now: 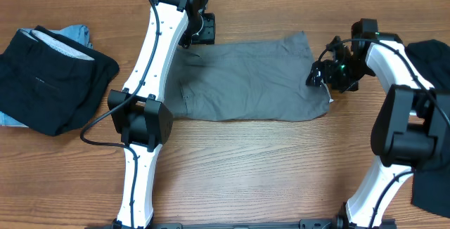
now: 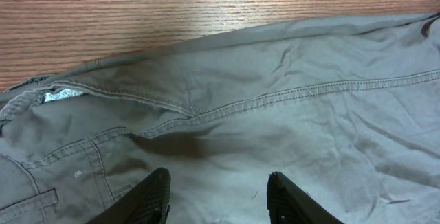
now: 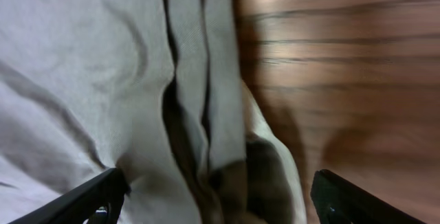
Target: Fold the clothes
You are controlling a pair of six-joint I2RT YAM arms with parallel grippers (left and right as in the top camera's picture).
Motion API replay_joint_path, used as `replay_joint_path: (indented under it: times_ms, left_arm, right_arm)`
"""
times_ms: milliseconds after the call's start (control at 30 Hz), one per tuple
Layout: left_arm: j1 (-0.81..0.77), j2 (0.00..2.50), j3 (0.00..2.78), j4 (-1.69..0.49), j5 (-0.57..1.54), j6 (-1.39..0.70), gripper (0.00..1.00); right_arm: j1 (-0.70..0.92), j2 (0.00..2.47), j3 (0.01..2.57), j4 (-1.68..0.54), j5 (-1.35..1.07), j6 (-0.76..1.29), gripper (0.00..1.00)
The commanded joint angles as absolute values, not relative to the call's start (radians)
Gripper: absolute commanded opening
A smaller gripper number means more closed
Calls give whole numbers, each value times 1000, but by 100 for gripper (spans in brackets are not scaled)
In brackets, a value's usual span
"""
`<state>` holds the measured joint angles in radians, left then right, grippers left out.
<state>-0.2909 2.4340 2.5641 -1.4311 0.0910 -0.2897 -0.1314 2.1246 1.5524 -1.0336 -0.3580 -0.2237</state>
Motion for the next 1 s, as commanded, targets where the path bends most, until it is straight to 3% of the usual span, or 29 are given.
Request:
replay_joint_path:
  times_ms: [0, 367, 533, 600, 633, 967]
  left_arm:
    - [-304, 2433, 2553, -1428, 102, -296, 49]
    - [-360, 2433, 2513, -1392, 97, -316, 48]
    - [-372, 2433, 2394, -1321, 109, -347, 26]
    - [-378, 2433, 2362, -1292, 125, -349, 18]
    - [-383, 2433, 2356, -1285, 125, -349, 17]
    - [-419, 2433, 2342, -1242, 123, -349, 18]
  right_arm:
    - [-147, 2168, 1570, -1031, -544, -398, 89]
    - [-147, 2237, 1570, -1065, -666, -506, 89]
    - [-147, 2270, 1555, -1049, -686, -509, 79]
    - [-147, 2273, 1550, -1055, -744, -558, 67]
    - [-147, 2273, 1544, -1048, -766, -559, 65]
    - [-147, 2275, 1477, -951, -859, -558, 63]
